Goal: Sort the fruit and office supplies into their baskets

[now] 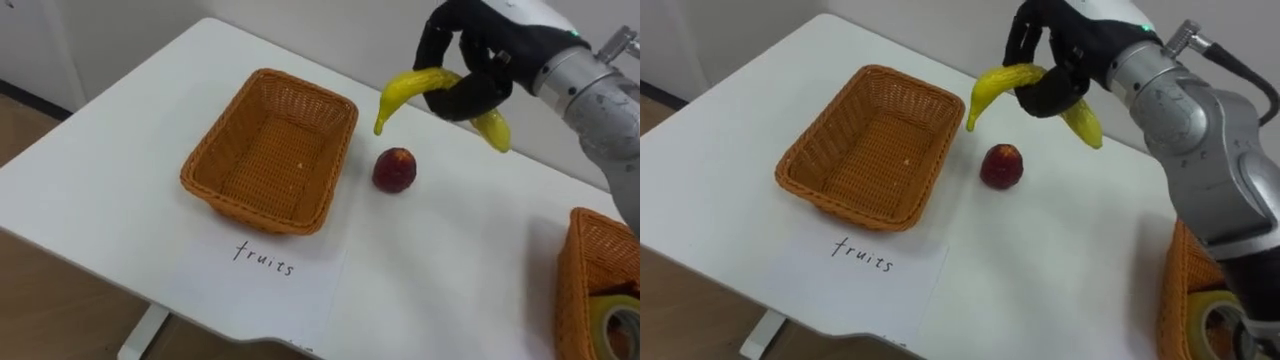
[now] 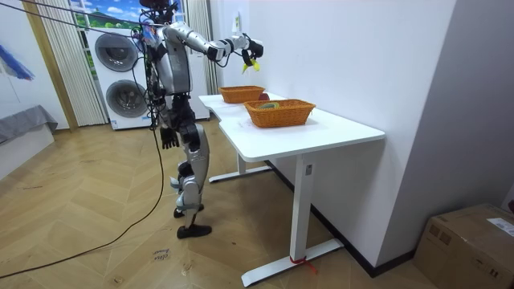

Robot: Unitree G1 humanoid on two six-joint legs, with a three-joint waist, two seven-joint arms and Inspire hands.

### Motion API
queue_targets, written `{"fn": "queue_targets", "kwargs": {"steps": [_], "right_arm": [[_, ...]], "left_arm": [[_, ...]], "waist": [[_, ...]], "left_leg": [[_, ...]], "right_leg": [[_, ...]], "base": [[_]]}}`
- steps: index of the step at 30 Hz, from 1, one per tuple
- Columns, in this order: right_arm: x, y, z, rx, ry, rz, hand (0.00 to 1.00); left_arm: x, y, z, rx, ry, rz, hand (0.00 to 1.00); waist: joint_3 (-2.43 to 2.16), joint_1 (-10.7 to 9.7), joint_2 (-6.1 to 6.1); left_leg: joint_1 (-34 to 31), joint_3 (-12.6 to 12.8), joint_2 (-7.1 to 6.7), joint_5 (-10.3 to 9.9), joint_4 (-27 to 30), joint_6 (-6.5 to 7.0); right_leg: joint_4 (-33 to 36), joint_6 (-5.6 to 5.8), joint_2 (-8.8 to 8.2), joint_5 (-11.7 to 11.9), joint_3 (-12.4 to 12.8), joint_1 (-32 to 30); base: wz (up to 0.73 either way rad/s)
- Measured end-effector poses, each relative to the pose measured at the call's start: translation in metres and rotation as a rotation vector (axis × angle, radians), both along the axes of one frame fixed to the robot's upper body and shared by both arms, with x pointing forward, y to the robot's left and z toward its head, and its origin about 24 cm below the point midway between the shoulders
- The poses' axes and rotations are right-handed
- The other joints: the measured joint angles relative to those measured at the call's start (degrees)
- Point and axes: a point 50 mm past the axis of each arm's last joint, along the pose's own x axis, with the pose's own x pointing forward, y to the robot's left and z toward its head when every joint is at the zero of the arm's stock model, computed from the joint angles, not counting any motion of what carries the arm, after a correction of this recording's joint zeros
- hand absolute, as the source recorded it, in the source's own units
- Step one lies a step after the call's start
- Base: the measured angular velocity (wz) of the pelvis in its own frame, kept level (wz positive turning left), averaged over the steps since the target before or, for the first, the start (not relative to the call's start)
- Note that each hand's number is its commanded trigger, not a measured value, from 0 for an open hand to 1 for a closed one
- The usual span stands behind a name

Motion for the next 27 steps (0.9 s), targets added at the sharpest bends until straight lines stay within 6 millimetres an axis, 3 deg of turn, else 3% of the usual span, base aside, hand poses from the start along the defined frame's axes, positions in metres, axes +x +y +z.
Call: {"fn": "queue_targets", "kwargs": {"steps": [14,17,20,27], "right_arm": [[0.000,0.030,-0.025,-0.012,0.117,0.097,1.00],[0.000,0.039,-0.029,0.023,0.128,0.118,1.00],[-0.001,0.049,-0.037,0.026,0.156,0.147,1.00],[0.000,0.052,-0.042,0.040,0.173,0.149,1.00]], "left_arm": [[0.003,-0.002,-0.001,-0.019,-0.001,-0.008,0.00],[0.003,-0.002,-0.001,-0.020,0.000,-0.010,0.00],[0.002,-0.002,-0.001,-0.021,0.004,-0.013,0.00],[0.000,-0.002,-0.001,-0.022,0.008,-0.012,0.00]], "waist": [[0.10,5.7,-0.01],[0.36,5.9,-0.02],[1.07,5.9,0.06],[1.07,6.8,0.03]], "left_leg": [[0.1,-0.6,-0.33,0.1,0.1,0.10],[0.0,-0.9,-0.39,0.1,0.2,0.11],[-0.2,-2.2,-0.70,0.1,0.5,0.14],[-1.1,-2.5,-0.74,0.0,0.9,0.20]], "right_leg": [[0.0,0.18,-0.21,-0.1,-0.4,0.4],[-0.1,0.18,-0.22,-0.1,-0.7,0.5],[-0.1,0.24,-0.38,-0.2,-1.7,1.0],[-0.1,0.25,-0.39,-0.2,-2.7,0.5]], "base": [[0.02],[0.09],[0.19],[0.05]]}}
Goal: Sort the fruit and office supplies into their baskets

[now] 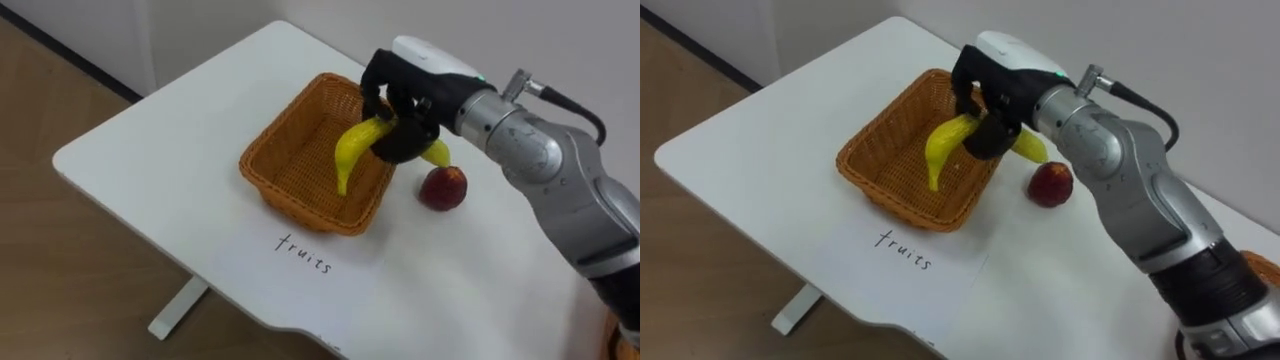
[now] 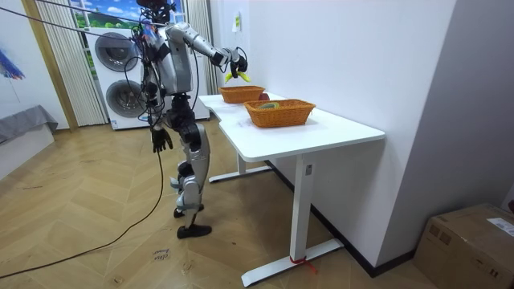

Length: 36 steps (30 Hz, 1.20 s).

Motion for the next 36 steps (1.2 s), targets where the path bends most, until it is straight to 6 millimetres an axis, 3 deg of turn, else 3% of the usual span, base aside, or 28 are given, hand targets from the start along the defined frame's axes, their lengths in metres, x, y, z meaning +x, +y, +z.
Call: {"fn": "queue_targets", "kwargs": {"steps": [11,12,13,14,15,17,18,36], "right_arm": [[-0.0011,0.0065,-0.0093,-0.012,0.036,0.016,1.00],[-0.0011,0.0066,-0.0094,-0.012,0.036,0.016,0.95],[-0.0011,0.0065,-0.0094,-0.012,0.036,0.016,0.70],[-0.0011,0.0066,-0.0094,-0.012,0.036,0.016,0.60],[-0.0011,0.0066,-0.0094,-0.012,0.036,0.016,0.31],[-0.0011,0.0071,-0.0095,-0.010,0.037,0.017,0.04],[-0.0011,0.0072,-0.0095,-0.009,0.037,0.017,0.00],[-0.0012,0.0075,-0.0096,-0.008,0.037,0.018,0.00]], "left_arm": [[0.0030,-0.0007,0.0001,-0.001,0.004,-0.008,0.00],[0.0034,-0.0006,0.0002,-0.001,0.003,-0.008,0.00],[0.0040,-0.0005,0.0004,0.000,0.001,-0.009,0.00],[0.0043,-0.0002,0.0005,0.001,0.000,-0.010,0.00],[0.0043,-0.0002,0.0006,0.002,0.000,-0.010,0.00],[0.0036,-0.0002,0.0005,0.002,0.008,-0.007,0.00],[0.0034,-0.0003,0.0004,0.001,0.011,-0.006,0.00],[0.0038,-0.0002,0.0005,0.000,0.013,-0.004,0.00]], "waist": [[-0.50,1.3,-0.66],[-0.50,1.4,-0.66],[-0.50,1.5,-0.66],[-0.50,1.7,-0.66],[-0.50,1.8,-0.66],[-0.50,2.0,-0.65],[-0.50,2.0,-0.66],[-0.47,2.1,-0.64]], "left_leg": [[0.0,-0.1,0.02,0.0,0.0,0.00],[0.0,-0.1,0.02,0.0,0.0,0.00],[0.0,-0.1,0.02,0.0,0.0,0.00],[0.0,-0.3,0.02,0.0,0.0,-0.01],[0.0,-0.3,0.02,0.0,0.0,-0.01],[0.1,-0.5,-0.02,0.0,0.2,-0.01],[0.1,-0.5,-0.02,0.0,0.2,-0.01],[0.1,-0.5,-0.05,0.0,0.3,-0.02]], "right_leg": [[0.0,0.00,0.00,0.0,-0.4,0.0],[0.0,0.00,0.00,0.0,-0.4,0.0],[0.0,0.00,0.00,0.0,-0.4,0.0],[0.0,0.00,0.00,0.0,-0.5,0.1],[0.0,0.00,0.00,0.0,-0.6,0.1],[0.0,0.00,0.00,0.0,-0.6,0.3],[0.0,0.00,0.00,0.0,-0.6,0.3],[0.0,0.00,0.00,0.0,-0.6,0.4]], "base": [[0.00],[0.00],[0.00],[0.00],[0.00],[0.05],[0.04],[0.00]]}}
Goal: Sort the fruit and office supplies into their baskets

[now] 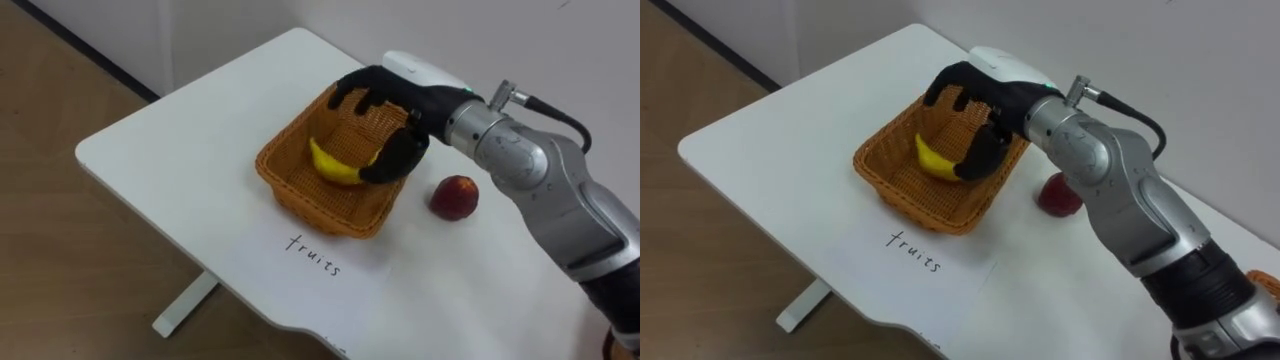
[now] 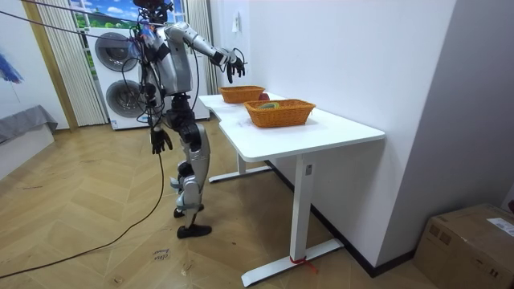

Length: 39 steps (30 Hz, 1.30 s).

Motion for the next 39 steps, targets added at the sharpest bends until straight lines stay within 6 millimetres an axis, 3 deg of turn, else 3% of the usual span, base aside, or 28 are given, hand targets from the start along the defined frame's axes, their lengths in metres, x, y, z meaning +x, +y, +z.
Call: {"fn": "queue_targets", "kwargs": {"steps": [31,39], "right_arm": [[-0.0001,0.0003,-0.0001,0.008,0.005,0.003,0.00],[-0.0003,-0.0014,-0.0008,0.159,0.059,0.009,0.00]], "left_arm": [[0.0003,-0.0002,0.0000,0.000,-0.001,-0.001,0.00],[0.0027,0.0003,0.0010,0.013,-0.012,-0.006,0.00]], "waist": [[0.03,-0.1,0.02],[0.92,-1.8,1.33]], "left_leg": [[0.0,0.0,-0.01,0.0,-0.1,0.00],[0.0,-0.3,-0.11,0.0,0.2,-0.02]], "right_leg": [[0.0,0.00,0.00,0.0,0.0,0.0],[-0.1,0.01,-0.04,0.0,0.2,0.1]], "base": [[0.00],[0.00]]}}
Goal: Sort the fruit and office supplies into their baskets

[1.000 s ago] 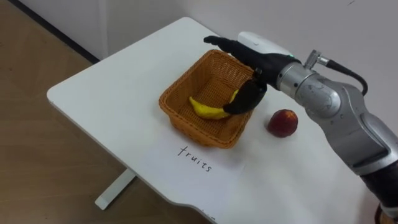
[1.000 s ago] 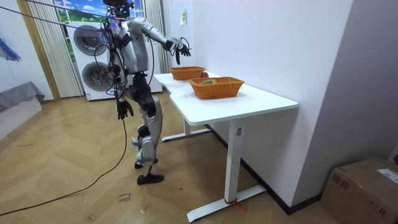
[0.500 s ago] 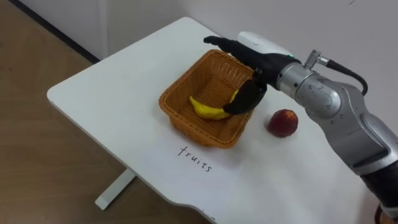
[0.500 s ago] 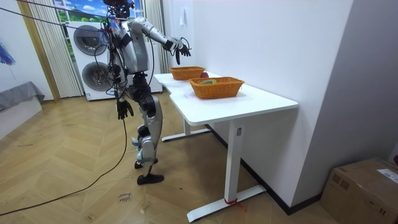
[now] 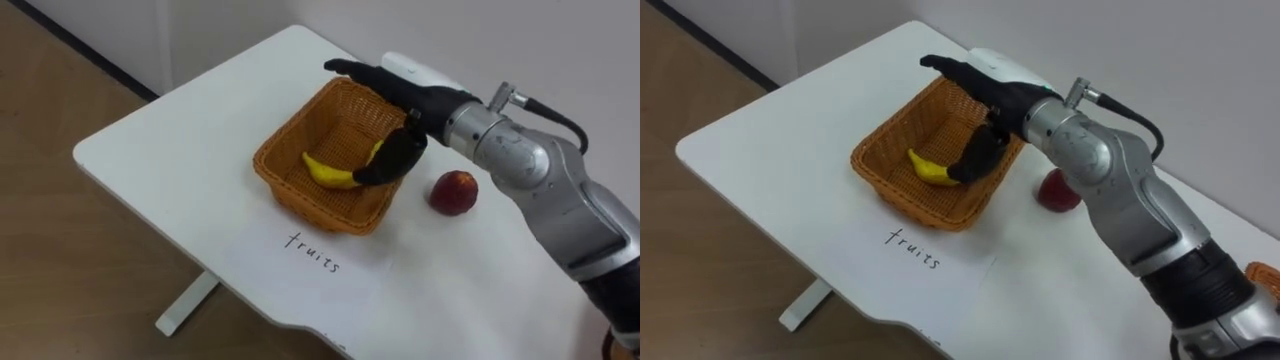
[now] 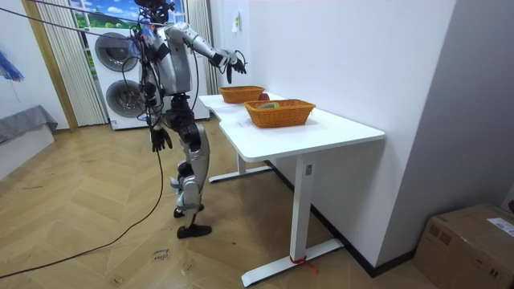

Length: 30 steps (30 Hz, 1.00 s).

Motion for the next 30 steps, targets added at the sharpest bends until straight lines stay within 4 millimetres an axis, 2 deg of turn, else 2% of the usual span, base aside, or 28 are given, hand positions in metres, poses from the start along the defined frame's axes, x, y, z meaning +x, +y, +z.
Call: {"fn": "queue_targets", "kwargs": {"steps": [6,8,9,11,14,21,26,30], "right_arm": [[0.007,-0.021,-0.005,0.297,0.076,-0.116,0.00],[0.003,-0.025,-0.013,0.405,0.077,-0.169,0.00],[0.002,-0.026,-0.015,0.421,0.078,-0.179,0.00],[-0.001,-0.029,-0.021,0.468,0.083,-0.217,0.00],[-0.006,-0.031,-0.032,0.509,0.093,-0.265,0.00],[-0.004,-0.036,-0.039,0.599,0.081,-0.370,0.00],[0.000,-0.049,-0.037,0.684,0.026,-0.479,0.00],[0.000,-0.052,-0.035,0.719,0.001,-0.503,0.00]], "left_arm": [[-0.008,-0.004,-0.002,0.008,0.031,-0.009,0.00],[-0.015,-0.013,-0.005,0.003,0.052,-0.014,0.00],[-0.016,-0.016,-0.006,-0.003,0.053,-0.011,0.00],[-0.017,-0.024,-0.009,-0.020,0.051,-0.013,0.00],[-0.018,-0.026,-0.010,-0.023,0.055,-0.010,0.00],[-0.019,-0.030,-0.011,-0.021,0.061,-0.011,0.00],[-0.018,-0.038,-0.014,-0.046,0.057,-0.007,0.00],[-0.021,-0.039,-0.015,-0.051,0.064,-0.006,0.00]], "waist": [[-0.27,-1.0,0.87],[-0.65,-1.4,2.06],[-0.73,-1.4,2.45],[-0.88,-1.8,4.03],[-1.21,-2.1,5.41],[-1.13,-4.3,6.39],[-1.37,-5.0,7.11],[-1.41,-6.2,7.61]], "left_leg": [[0.8,0.4,0.07,0.0,-0.1,0.03],[1.1,0.6,0.06,-0.1,0.0,0.21],[1.1,0.7,0.03,-0.1,0.0,0.23],[1.3,0.7,-0.13,-0.1,0.0,0.30],[1.6,0.8,-0.18,0.0,0.0,0.26],[1.4,0.6,-0.53,0.1,0.8,0.31],[1.4,0.8,-0.91,0.0,1.7,1.05],[1.3,0.6,-1.29,-0.1,1.9,1.34]], "right_leg": [[0.0,0.00,0.00,0.0,-0.1,0.7],[0.1,0.00,-0.09,0.0,-0.1,1.1],[0.1,0.00,-0.13,0.0,-0.1,1.0],[0.0,0.24,-0.35,-0.1,-0.2,1.3],[0.1,0.63,-0.44,-0.4,-0.2,1.7],[0.1,0.68,-0.75,-0.4,-0.1,2.1],[0.2,0.80,-1.50,-0.5,-0.2,2.4],[0.3,0.97,-1.83,-0.5,-0.2,2.4]], "base": [[0.00],[0.00],[0.00],[0.00],[0.00],[0.02],[0.00],[0.00]]}}
